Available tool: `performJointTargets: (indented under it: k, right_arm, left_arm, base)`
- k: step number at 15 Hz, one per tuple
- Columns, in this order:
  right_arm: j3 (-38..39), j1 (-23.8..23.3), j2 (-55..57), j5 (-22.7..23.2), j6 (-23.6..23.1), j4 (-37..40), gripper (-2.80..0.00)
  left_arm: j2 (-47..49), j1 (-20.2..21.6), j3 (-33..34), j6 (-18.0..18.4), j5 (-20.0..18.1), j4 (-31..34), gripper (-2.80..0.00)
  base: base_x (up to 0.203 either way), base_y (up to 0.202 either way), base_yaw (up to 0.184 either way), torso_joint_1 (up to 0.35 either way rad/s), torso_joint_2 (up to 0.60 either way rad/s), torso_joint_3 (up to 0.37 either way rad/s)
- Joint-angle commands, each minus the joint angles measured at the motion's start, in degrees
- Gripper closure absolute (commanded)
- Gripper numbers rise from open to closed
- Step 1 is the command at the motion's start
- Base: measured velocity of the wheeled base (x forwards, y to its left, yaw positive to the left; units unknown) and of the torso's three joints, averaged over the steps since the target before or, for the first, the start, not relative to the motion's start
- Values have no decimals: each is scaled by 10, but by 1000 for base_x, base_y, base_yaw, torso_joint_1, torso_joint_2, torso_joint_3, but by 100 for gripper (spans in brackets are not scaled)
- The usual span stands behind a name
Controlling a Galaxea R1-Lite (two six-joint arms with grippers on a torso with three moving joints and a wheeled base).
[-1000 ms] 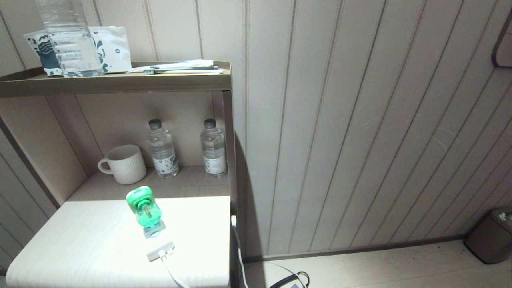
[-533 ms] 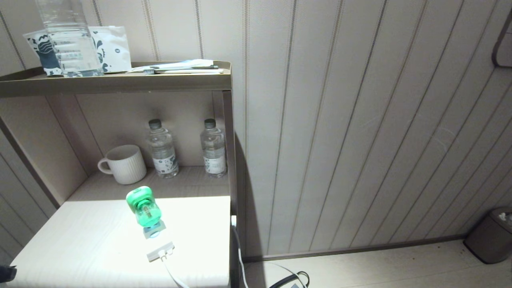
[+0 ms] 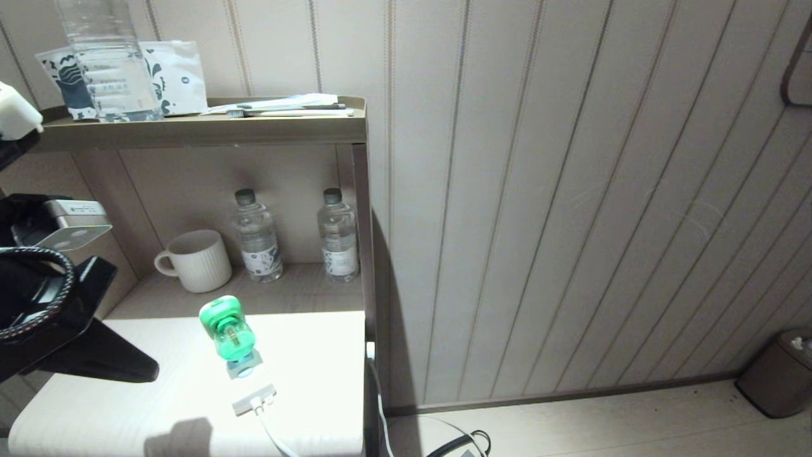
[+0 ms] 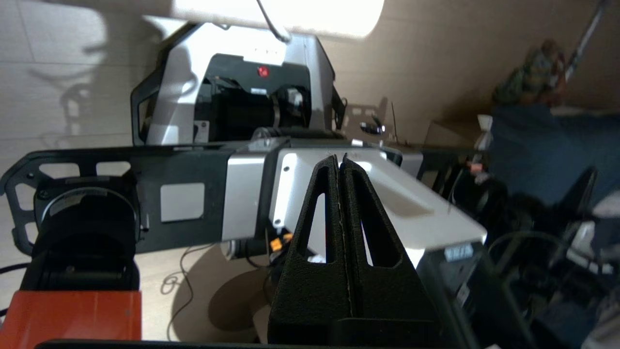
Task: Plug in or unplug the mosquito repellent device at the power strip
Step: Hold the socket with your right hand and unplug it with your left hand
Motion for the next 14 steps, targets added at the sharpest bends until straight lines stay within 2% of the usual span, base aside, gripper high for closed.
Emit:
performJointTargets:
  k: [1,3,5,7,9,14]
  right_arm:
    - [0,0,0,0,0,0,0]
    - [0,0,0,0,0,0,0]
    - [0,0,0,0,0,0,0]
    - [0,0,0,0,0,0,0]
    - [0,0,0,0,0,0,0]
    - [0,0,0,0,0,0,0]
  left_arm:
    - [38,-6,-5,-14,32,-7,0]
    - [44,-6,1,-21,109,-32,0]
    - [53,4,-4,-21,145,-58,0]
    - [52,17,26,-8,163,-136,0]
    - [40,18,65,31,176,-198,0]
    - [44,40,86,58,172,-207,0]
  base:
    - [0,0,0,0,0,0]
    - [0,0,0,0,0,0]
    - [0,0,0,0,0,0]
    - [0,0,0,0,0,0]
    - [0,0,0,0,0,0]
    - [0,0,0,0,0,0]
